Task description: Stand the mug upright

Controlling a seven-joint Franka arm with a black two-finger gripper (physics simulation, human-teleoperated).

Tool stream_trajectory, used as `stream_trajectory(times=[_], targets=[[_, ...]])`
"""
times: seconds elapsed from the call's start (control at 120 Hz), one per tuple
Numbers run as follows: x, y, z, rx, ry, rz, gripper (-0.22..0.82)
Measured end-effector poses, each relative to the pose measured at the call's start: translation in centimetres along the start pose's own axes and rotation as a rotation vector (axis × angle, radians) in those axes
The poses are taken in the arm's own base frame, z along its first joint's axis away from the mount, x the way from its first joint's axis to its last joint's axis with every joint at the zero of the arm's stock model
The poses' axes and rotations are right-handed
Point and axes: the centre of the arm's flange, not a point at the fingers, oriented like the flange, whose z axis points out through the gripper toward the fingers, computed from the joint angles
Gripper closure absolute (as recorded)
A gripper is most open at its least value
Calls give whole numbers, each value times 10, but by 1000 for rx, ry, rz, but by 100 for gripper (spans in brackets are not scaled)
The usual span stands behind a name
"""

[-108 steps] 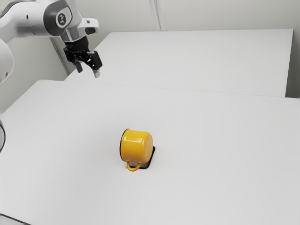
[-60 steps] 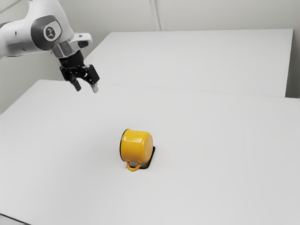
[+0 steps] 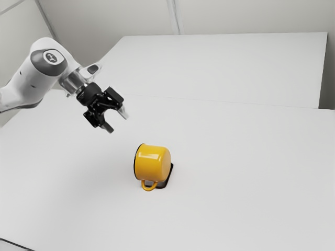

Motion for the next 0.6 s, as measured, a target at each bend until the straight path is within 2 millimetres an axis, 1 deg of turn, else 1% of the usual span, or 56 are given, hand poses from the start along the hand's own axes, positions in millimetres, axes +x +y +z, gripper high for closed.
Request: stream_trajectory(times=[0.058, 0.125, 0.242, 0.283, 0.367, 0.458, 0.5, 0.6], targets=[[0, -16, 12, -54, -21, -33, 3], [2, -32, 21, -94, -33, -59, 3], [14, -59, 39, -153, -52, -98, 4], [18, -60, 49, -167, -60, -95, 4], [25, -52, 67, -174, -67, -59, 4], [25, -52, 82, -173, -54, -28, 4], [25, -55, 85, -174, -44, -18, 5], [24, -69, 90, -177, -16, -8, 5]])
